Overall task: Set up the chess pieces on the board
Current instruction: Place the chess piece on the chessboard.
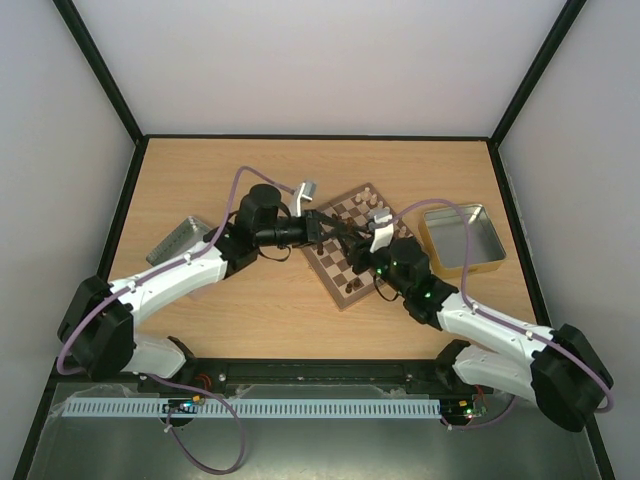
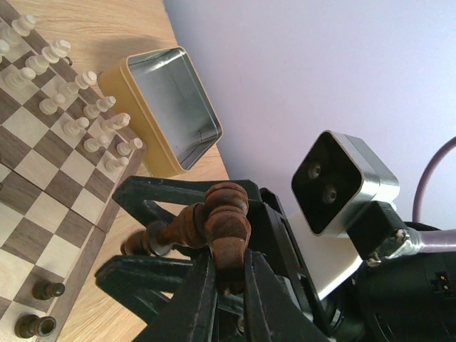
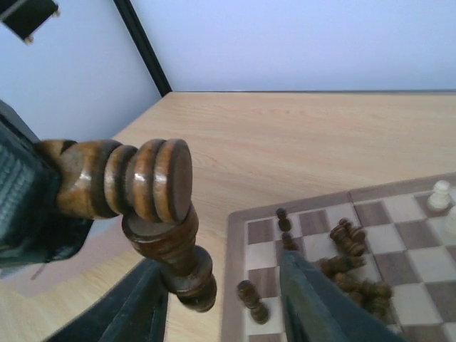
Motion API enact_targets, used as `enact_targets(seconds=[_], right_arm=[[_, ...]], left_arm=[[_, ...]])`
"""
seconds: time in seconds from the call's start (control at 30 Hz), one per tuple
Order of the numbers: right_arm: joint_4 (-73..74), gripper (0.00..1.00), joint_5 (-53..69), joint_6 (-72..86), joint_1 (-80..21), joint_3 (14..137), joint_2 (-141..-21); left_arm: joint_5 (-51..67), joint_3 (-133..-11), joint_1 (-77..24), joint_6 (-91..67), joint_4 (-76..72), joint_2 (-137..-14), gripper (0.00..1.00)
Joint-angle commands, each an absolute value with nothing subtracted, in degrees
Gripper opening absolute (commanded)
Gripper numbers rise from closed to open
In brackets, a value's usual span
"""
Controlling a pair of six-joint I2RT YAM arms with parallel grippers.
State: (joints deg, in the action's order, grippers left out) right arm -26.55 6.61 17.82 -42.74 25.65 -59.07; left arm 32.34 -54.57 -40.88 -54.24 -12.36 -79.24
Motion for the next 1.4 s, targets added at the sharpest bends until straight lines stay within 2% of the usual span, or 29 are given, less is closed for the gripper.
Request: enact_targets(seconds=[0.0,0.07,0.2,0.27,0.53,0.77,1.03,1.37], right_arm=[[-30.94,0.35,4.43,16.45,-42.96,25.89,-60.38],[-31.52,0.18,3.76,16.71,-42.98,25.97,-60.47],[-31.90,0.07,2.57,17.14,-42.98,26.08,-59.67],[-31.27,0.05,1.43,17.36,-42.98,25.94,-59.30],[-27.73,0.02,-1.28,19.42,-42.98,24.38,-58.02],[-16.06,0.02,-9.93,27.19,-42.93,27.61,-56.54],[-7.42,0.03,-19.69,33.09,-42.91,29.68,-55.20],[-5.42,0.05,-22.92,32.39,-42.89,27.89,-51.23]], left_arm=[[34.08,-53.60,-39.89,-54.70,-14.00,-77.07,0.03],[34.30,-53.45,-39.65,-54.62,-13.90,-76.82,0.03],[34.75,-52.89,-39.39,-54.71,-13.80,-76.44,0.03],[34.61,-52.64,-39.06,-54.29,-13.40,-76.30,0.03],[32.76,-53.36,-37.68,-49.34,-7.88,-76.27,0.03],[20.12,-58.90,-38.87,-28.39,17.75,-79.65,0.03],[4.44,-69.08,-47.50,-18.49,35.22,-91.73,0.02],[1.73,-83.96,-53.33,-13.46,44.65,-108.47,0.03]])
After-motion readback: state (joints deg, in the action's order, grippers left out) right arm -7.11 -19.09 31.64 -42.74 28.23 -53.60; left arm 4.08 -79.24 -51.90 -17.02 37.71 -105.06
